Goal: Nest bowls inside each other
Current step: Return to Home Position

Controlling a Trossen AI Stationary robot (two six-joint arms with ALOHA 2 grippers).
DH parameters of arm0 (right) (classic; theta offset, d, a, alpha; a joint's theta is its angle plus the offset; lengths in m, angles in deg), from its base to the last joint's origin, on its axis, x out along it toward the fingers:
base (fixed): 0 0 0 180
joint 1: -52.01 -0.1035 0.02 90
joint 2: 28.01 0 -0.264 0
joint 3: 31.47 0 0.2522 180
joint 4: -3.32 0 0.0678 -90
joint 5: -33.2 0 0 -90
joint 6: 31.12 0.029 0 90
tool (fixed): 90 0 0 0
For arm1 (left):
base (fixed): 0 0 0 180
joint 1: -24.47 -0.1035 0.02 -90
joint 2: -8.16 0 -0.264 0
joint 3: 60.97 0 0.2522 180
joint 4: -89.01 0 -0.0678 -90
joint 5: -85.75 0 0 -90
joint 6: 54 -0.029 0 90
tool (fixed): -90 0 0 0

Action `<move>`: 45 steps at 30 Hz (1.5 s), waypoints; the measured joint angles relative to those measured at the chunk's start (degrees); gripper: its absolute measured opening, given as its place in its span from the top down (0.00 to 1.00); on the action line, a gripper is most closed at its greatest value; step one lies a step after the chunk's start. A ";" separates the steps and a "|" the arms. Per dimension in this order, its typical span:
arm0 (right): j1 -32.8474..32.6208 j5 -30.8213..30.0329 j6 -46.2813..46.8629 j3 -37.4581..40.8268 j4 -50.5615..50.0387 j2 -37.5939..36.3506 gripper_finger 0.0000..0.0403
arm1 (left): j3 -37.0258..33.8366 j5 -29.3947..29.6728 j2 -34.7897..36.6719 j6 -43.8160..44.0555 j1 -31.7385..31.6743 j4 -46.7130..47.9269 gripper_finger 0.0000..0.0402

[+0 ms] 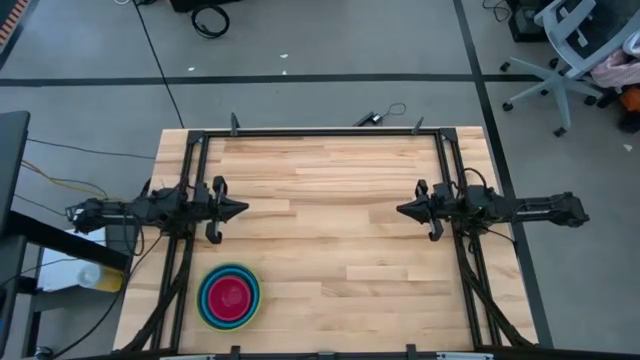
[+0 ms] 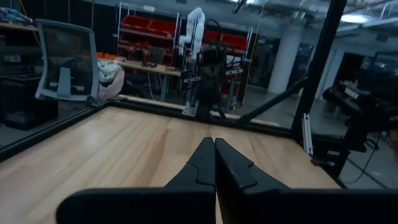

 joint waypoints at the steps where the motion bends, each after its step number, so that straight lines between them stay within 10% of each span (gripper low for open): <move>1: 0.00 0.00 -0.27 -0.02 0.03 0.00 1.00 | -1.13 0.00 -0.02 0.17 0.00 -2.02 1.00; 45: 0.04 -0.42 -4.74 -0.02 0.87 0.00 0.91 | -2.19 -0.07 -0.13 0.20 0.07 -2.63 1.00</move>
